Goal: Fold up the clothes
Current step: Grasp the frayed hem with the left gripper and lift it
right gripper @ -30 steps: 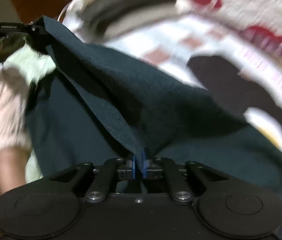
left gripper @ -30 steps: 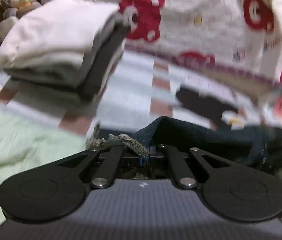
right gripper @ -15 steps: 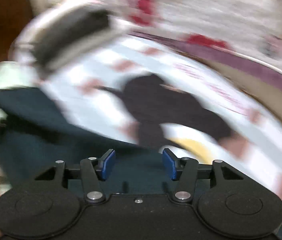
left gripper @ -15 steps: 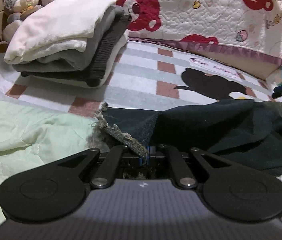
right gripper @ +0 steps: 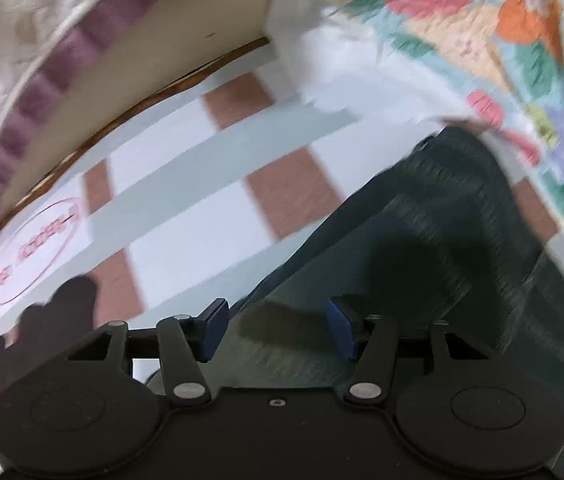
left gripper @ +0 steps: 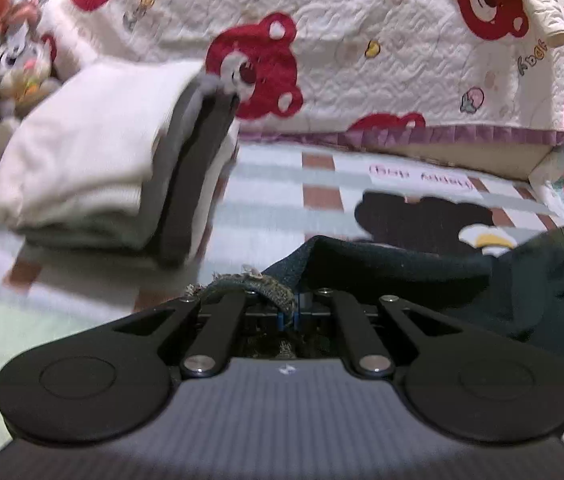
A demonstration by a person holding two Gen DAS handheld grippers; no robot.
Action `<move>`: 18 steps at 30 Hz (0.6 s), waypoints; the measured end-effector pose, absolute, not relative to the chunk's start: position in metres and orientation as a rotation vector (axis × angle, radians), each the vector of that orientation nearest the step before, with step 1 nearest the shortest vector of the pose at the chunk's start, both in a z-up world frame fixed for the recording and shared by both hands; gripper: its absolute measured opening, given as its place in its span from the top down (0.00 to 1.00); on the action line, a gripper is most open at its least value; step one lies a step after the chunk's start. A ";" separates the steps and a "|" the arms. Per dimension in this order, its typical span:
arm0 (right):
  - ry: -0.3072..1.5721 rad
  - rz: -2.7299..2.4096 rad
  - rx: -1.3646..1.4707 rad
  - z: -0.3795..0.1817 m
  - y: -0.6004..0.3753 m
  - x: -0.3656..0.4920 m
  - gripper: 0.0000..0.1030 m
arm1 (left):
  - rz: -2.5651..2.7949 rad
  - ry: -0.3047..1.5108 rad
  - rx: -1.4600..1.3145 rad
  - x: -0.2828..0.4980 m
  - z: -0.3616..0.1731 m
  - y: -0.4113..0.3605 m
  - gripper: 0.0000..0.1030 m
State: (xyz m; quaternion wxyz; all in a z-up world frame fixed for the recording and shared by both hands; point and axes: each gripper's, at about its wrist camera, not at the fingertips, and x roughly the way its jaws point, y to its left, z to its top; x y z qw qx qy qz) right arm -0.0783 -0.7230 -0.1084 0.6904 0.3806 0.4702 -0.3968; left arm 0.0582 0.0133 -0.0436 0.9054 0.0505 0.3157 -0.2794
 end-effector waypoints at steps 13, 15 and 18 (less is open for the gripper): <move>1.159 -0.987 0.483 -0.121 -0.802 -0.078 0.33 | -0.610 0.581 0.154 0.127 -0.038 -0.050 0.96; 1.148 -0.924 0.529 -0.130 -0.803 -0.078 0.33 | -0.618 0.551 0.166 0.138 -0.037 -0.066 0.97; 1.284 -0.829 0.422 -0.148 -0.790 -0.065 0.33 | -0.592 0.548 0.141 0.140 -0.038 -0.060 0.97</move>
